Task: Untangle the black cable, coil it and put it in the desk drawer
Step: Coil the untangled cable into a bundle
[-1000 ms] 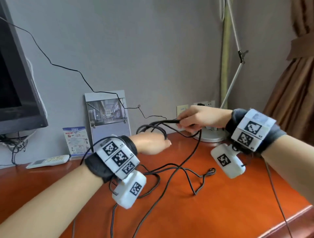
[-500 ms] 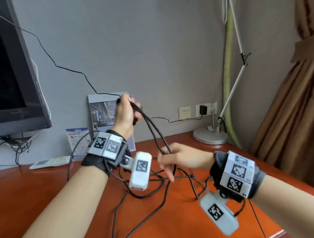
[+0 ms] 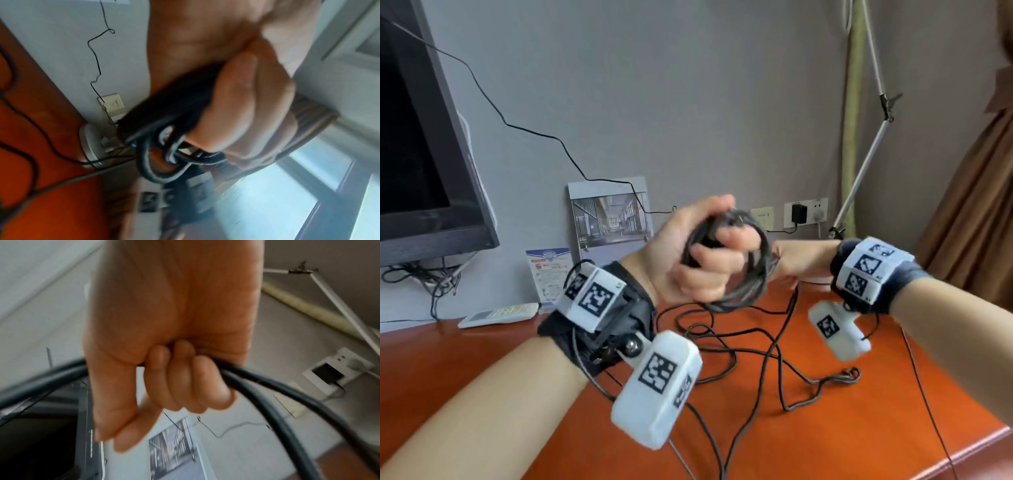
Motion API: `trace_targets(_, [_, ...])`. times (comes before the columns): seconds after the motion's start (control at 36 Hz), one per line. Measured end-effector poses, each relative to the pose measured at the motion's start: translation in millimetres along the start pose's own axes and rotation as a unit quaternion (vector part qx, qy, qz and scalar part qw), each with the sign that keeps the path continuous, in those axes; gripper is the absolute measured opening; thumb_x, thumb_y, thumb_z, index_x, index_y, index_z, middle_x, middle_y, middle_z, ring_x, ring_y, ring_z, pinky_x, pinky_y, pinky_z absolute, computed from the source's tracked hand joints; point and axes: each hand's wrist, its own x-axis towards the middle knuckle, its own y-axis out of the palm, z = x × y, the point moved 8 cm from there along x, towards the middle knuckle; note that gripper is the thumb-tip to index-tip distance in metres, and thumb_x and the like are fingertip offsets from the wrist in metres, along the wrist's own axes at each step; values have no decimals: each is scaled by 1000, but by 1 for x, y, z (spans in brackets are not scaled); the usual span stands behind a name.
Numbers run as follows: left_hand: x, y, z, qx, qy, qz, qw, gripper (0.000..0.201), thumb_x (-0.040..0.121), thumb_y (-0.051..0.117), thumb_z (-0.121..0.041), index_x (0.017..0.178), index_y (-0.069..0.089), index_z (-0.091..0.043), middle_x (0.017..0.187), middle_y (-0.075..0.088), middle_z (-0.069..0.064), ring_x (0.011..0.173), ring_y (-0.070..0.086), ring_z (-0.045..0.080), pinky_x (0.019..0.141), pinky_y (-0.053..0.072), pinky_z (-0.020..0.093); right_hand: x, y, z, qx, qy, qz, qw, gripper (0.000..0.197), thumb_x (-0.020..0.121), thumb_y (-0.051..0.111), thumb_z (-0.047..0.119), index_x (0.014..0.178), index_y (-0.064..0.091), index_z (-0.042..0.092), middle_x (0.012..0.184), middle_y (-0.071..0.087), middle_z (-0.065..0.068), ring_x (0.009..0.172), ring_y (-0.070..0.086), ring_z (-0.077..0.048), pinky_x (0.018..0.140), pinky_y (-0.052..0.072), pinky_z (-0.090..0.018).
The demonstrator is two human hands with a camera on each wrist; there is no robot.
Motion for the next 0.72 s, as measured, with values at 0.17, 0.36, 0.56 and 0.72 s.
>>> trace_targets(0.17, [6, -35, 41, 219, -215, -140, 941, 37, 85, 44, -51, 67, 47, -18, 43, 36, -13, 25, 29, -1, 29, 18, 11, -13, -38, 38, -103, 22, -30, 994, 25, 80, 65, 1, 60, 67, 17, 52, 41, -2, 44, 34, -10, 40, 31, -17])
trace_targets(0.36, [-12, -97, 18, 365, -166, -409, 820, 54, 99, 12, -54, 71, 38, -16, 43, 31, -10, 25, 20, 3, 31, 13, 13, -23, -37, 68, -130, -18, -98, 986, 19, 78, 68, 19, 60, 64, 16, 59, 51, -9, 48, 43, -13, 49, 33, -21])
trace_targets(0.56, [-29, -119, -4, 258, 72, -475, 839, 48, 93, 18, -45, 69, 42, -12, 50, 31, -3, 27, 18, 8, 39, 11, 17, -33, -7, 79, 27, -62, -170, 983, 23, 88, 55, 15, 65, 56, 15, 45, 39, 8, 42, 36, -10, 45, 33, -20])
trace_targets(0.72, [-33, -120, -17, 211, 182, -527, 803, 59, 86, 34, -69, 60, 41, -16, 46, 35, -3, 32, 30, 10, 36, 20, 18, -29, 42, 81, 9, -85, -200, 976, 16, 98, 40, 16, 100, 52, 6, 82, 56, -5, 62, 49, -15, 53, 45, -26])
